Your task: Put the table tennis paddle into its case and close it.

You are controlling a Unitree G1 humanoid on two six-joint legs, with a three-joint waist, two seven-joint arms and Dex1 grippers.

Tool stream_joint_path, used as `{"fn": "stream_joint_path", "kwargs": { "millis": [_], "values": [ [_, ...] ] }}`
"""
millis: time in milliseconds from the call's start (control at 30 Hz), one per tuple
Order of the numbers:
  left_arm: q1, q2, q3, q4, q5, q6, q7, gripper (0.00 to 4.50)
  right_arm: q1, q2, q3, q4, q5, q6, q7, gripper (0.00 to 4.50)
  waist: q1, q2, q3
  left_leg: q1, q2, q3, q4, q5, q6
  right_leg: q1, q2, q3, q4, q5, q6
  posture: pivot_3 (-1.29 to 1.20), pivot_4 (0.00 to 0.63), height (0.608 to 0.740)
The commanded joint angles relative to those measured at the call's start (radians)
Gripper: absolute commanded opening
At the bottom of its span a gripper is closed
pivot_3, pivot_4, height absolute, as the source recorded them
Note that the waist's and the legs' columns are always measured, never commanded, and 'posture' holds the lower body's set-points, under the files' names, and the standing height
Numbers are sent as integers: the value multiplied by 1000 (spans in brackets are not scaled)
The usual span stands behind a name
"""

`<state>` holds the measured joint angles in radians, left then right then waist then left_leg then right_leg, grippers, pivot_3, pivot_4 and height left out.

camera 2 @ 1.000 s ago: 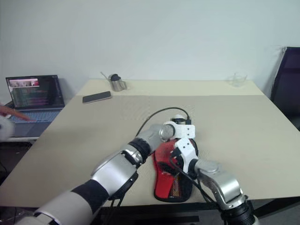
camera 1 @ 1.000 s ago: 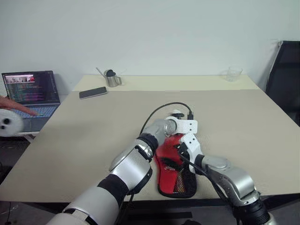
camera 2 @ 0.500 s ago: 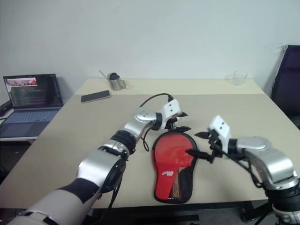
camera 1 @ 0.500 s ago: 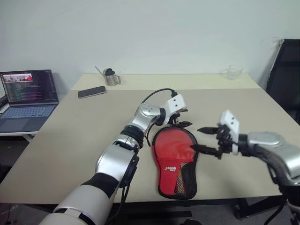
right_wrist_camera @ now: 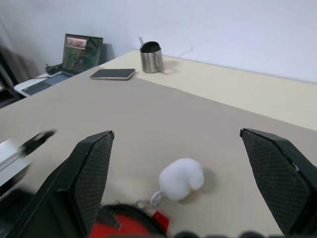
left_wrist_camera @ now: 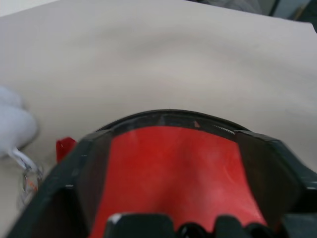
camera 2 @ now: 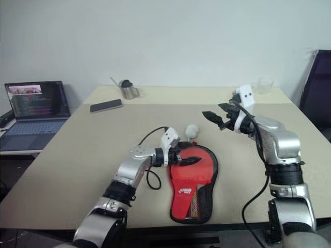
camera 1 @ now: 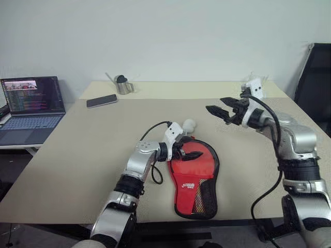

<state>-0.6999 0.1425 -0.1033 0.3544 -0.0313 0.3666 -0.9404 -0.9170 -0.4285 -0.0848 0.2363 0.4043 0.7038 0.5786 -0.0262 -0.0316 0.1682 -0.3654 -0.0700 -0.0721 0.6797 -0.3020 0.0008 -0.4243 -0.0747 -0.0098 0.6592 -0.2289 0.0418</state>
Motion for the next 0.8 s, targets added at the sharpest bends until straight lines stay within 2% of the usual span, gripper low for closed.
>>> {"fn": "stream_joint_path", "kwargs": {
  "millis": [33, 133, 367, 533, 800],
  "values": [
    [52, -37, -43, -147, 23, 48, 133, 4480, -139, 79, 4, 212, -83, -86, -132, 4500, -2, 1, 0, 0, 0, 0, 0, 0, 0, 0, 0, 0, 0, 0, 0, 0, 150, 740],
    [70, -67, -54, -89, 78, 46, 284, 4480, -225, 145, 36, 443, -159, -190, -169, 4500, -2, 1, -1, 1, 0, 1, 0, 0, 0, 0, 0, 1, 0, 0, 0, 0, 150, 740],
    [106, -69, -87, -80, 75, 235, 351, 4480, -384, 275, 11, 898, -234, -391, -328, 4500, -6, 3, -2, 1, 0, 1, -1, 0, 0, 0, 0, 1, 0, 0, 0, 0, 150, 740],
    [144, -38, -81, -159, 56, 284, 370, 4480, -404, 356, 8, 1023, -272, -428, -381, 4500, -12, 7, -4, 2, 0, 1, -1, 0, 0, 0, 0, 2, 1, 0, -1, 0, 150, 740],
    [223, 18, -84, -309, 36, 368, 393, 4480, -386, 429, -3, 1076, -305, -480, -409, 4500, -14, 9, -5, 2, 0, 1, -1, 0, 0, 0, 1, 2, 2, 0, -1, 0, 150, 740]
  ]
}}
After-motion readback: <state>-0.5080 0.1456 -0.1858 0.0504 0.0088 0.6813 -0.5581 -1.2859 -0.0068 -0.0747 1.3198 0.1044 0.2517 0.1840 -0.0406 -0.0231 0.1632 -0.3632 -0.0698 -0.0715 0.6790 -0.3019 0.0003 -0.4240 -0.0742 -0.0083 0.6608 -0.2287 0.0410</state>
